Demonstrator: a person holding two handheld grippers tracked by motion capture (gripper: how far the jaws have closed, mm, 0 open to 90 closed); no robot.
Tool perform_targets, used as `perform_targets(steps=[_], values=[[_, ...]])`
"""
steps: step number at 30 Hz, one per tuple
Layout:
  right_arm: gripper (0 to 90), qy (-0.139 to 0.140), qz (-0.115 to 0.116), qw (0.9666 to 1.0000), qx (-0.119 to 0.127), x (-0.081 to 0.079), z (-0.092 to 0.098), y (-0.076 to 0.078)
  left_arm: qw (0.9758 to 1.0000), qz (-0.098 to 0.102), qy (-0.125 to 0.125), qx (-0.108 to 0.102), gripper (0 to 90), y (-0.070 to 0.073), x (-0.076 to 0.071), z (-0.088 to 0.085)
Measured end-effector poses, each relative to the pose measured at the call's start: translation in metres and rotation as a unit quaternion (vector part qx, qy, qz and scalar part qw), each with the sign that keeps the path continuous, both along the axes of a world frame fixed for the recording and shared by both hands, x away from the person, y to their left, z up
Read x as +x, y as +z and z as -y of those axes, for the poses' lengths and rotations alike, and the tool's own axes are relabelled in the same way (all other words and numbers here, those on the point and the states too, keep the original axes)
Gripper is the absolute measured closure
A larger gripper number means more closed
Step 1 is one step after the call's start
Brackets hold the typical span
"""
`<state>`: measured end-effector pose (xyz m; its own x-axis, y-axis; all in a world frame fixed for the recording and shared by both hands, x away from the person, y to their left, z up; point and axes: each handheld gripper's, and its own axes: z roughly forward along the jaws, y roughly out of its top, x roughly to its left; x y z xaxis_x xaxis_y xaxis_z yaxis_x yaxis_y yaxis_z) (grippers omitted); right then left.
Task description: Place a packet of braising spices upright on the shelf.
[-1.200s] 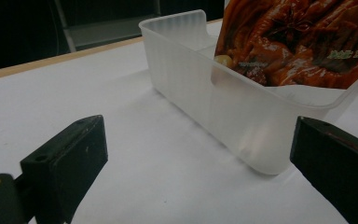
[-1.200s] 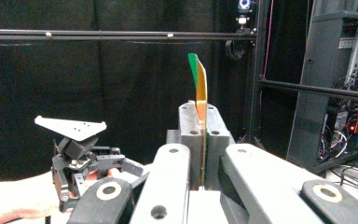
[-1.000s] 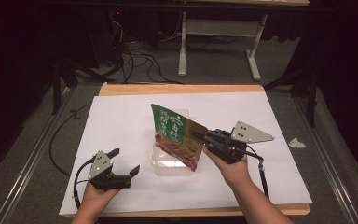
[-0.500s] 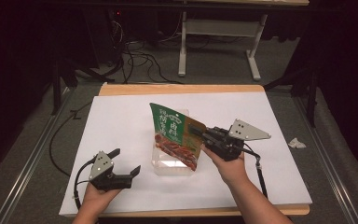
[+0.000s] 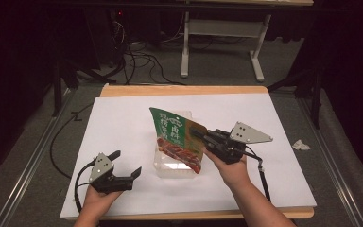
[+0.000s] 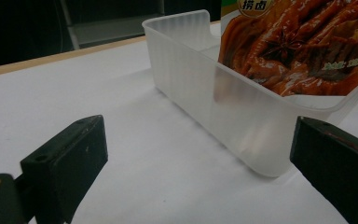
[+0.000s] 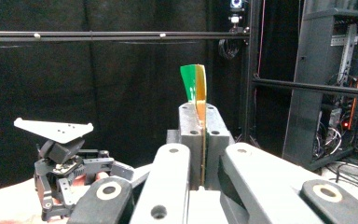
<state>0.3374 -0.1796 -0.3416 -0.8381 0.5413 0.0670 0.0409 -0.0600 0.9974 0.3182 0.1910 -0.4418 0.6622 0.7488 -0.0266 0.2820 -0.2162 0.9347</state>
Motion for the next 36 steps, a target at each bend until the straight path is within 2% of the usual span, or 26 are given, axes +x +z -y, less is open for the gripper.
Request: perform_targets(steps=[3,16,28,36], values=[[90.0,-0.002,-0.002,1.0,0.0,0.002,-0.001,-0.002,1.0,-0.003,-0.003,0.005,4.5,-0.001,0.002,0.001],[90.0,-0.012,-0.01,0.9998,-0.01,0.009,-0.006,-0.014,1.0,-0.001,-0.004,0.002,4.5,-0.001,0.001,0.0],[90.0,-0.026,-0.028,0.9991,-0.017,0.014,-0.005,-0.026,1.0,-0.004,-0.005,0.005,4.5,-0.001,0.002,0.0],[90.0,-0.038,-0.028,0.9987,-0.018,0.014,0.001,-0.032,1.0,0.0,-0.005,0.004,4.5,-0.001,0.001,0.0]])
